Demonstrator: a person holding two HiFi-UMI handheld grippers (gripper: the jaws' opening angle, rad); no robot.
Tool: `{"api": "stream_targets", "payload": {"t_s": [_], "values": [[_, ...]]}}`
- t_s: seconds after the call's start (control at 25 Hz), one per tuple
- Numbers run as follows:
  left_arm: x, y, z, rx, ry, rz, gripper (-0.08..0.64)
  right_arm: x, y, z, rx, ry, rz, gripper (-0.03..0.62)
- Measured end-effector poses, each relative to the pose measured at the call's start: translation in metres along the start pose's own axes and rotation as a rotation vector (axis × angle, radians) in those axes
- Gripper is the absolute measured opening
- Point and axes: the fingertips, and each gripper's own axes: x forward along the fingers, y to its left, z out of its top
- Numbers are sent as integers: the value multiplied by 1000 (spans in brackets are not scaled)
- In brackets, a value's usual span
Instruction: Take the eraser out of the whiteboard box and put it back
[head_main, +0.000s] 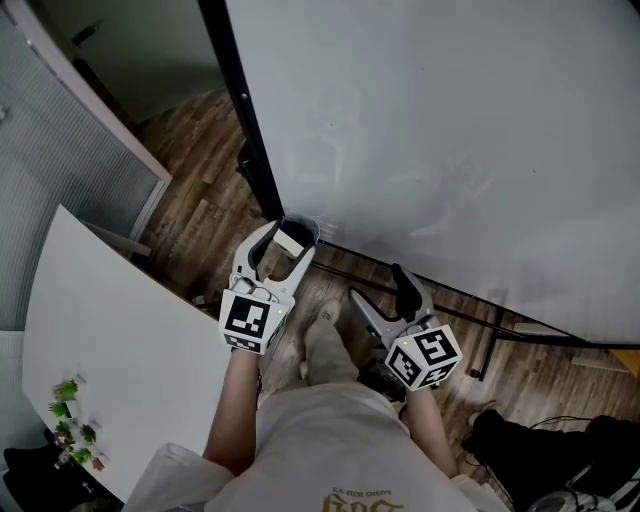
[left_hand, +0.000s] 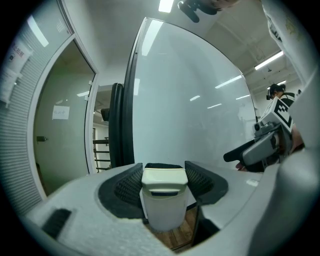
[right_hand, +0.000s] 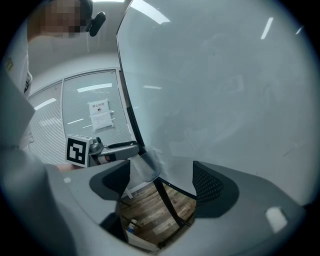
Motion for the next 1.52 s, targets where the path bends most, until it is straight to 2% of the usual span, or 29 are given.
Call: {"api": "stream_targets", "payload": {"t_s": [0.4,0.6,0.88,1.04,1.24,1.4,1.52], "values": [[5,1,-8,11,31,19,267,-1,-2,-1,-13,2,-2,383],[6,2,-9,1,20,34,267,-7,-6,-1,-14,3,-10,383],[5,3,-12,-68,22,26,268,-11,-6,2,-19,-6,-8,383],[3,3,-9,-105,17,28,292,-13,-1,5,-26,-11,1,383],[-13,5,0,-140,-18,54,312,-22,7,8,-41,-25,6,383],[-30,5,15,-222,-100,67,314,-26,12,14,-57,-39,10,371],[-42,-2,23,-202,-110,71,312,-30,17,19,-67,-56,16,370]]}}
